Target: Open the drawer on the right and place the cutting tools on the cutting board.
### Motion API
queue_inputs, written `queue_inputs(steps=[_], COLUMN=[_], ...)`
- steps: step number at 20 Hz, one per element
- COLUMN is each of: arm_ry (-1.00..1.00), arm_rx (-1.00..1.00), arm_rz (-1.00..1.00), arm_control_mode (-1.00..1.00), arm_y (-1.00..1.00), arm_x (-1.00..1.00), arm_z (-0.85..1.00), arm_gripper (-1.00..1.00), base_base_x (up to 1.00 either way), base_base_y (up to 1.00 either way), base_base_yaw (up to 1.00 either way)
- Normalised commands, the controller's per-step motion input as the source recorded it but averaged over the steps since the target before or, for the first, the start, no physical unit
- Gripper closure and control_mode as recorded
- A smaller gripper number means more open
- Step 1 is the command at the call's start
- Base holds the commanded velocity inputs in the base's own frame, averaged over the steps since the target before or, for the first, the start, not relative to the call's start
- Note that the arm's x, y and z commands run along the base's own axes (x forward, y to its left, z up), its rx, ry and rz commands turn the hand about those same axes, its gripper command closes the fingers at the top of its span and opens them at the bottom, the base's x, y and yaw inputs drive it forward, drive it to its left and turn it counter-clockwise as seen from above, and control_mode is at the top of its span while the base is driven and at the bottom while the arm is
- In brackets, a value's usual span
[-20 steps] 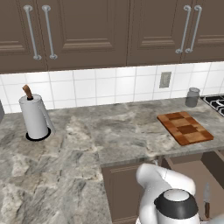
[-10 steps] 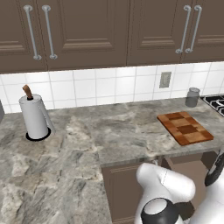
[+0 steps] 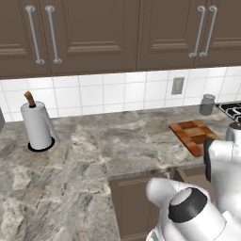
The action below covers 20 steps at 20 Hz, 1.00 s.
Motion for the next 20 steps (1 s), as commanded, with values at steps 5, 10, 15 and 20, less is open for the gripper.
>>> queue_inputs(steps=[5, 10, 15, 20], arm_ry=[0.42, 0.2, 0.07, 0.0], arm_rx=[0.1, 0.21, 0.26, 0.2], arm_rz=[0.0, 0.0, 0.03, 0.03], arm_control_mode=[-1.0, -1.0, -1.0, -1.0], arm_y=[-0.42, -0.28, -0.02, 0.0], arm_x=[-0.01, -0.25, -0.32, -0.31], arm_z=[-0.56, -0.48, -0.15, -0.2], arm_gripper=[-1.0, -1.0, -1.0, -1.0], base_base_x=[0.0, 0.0, 0.0, 0.0], base_base_y=[0.0, 0.0, 0.0, 0.0], base_base_yaw=[0.0, 0.0, 0.0, 0.0])
